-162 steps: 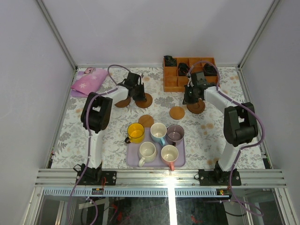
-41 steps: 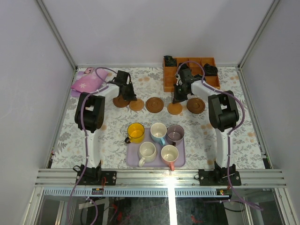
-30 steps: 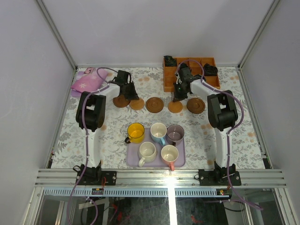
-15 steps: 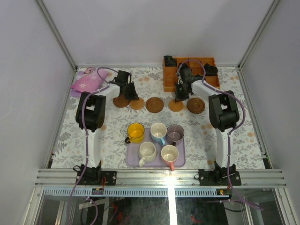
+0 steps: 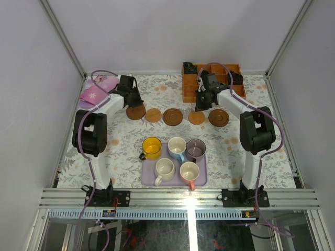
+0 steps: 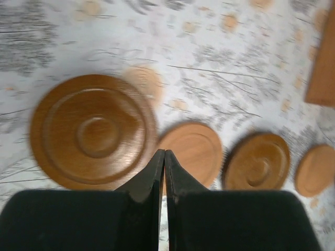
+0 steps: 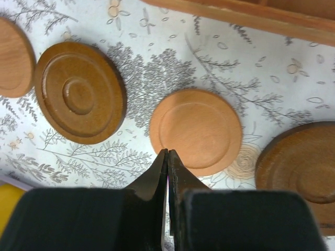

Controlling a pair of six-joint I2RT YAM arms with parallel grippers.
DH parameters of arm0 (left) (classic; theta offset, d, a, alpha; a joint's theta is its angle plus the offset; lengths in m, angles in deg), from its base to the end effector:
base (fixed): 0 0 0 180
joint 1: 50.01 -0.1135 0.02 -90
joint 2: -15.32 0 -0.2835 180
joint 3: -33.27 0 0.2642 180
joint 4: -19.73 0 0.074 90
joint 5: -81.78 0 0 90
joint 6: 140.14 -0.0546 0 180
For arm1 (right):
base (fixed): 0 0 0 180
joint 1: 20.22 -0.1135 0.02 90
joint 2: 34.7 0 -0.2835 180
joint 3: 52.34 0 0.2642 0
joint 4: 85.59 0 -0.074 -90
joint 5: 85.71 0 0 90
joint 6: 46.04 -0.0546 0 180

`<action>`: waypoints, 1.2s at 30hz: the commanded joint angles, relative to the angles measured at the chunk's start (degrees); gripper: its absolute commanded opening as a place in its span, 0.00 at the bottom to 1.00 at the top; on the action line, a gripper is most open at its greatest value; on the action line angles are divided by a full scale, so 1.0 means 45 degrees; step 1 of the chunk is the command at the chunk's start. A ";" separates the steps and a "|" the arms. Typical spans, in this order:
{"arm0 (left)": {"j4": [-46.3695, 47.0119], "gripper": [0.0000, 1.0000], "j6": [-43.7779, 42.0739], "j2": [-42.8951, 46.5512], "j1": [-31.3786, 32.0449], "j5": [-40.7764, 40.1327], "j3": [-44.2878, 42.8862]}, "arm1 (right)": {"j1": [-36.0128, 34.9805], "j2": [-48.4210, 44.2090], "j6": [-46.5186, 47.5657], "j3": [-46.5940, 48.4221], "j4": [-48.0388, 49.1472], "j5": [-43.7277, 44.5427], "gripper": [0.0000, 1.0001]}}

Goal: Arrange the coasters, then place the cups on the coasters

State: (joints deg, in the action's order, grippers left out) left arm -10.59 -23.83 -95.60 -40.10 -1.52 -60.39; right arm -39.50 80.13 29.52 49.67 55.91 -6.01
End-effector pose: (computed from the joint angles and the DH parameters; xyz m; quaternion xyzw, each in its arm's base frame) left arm 0.4521 -0.0854 0.2053 -0.1118 0.9242 -0.1640 0.3263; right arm 0.4465 0.1665 0.2125 -0.0694 0.9377 0.1767 0.2911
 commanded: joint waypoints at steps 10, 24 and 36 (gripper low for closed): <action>-0.0287 0.00 -0.0321 -0.1552 -0.0914 -0.2381 0.0047 | -0.1413 0.1306 0.0465 0.1947 -0.0198 -0.1382 0.01; -0.1667 0.00 0.0070 -0.1029 -0.0914 -0.2622 0.1332 | -0.1853 0.2040 0.0274 0.3235 -0.0296 -0.2091 0.01; -0.1598 0.00 0.0385 -0.0008 -0.0914 -0.2724 0.2906 | -0.2122 0.2585 0.0190 0.3573 -0.0320 -0.2379 0.02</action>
State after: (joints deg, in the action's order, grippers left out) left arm -12.58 -22.32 -94.24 -44.32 -12.38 -49.20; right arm -48.40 90.97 30.53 63.23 54.56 -15.00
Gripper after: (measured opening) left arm 0.001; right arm 0.013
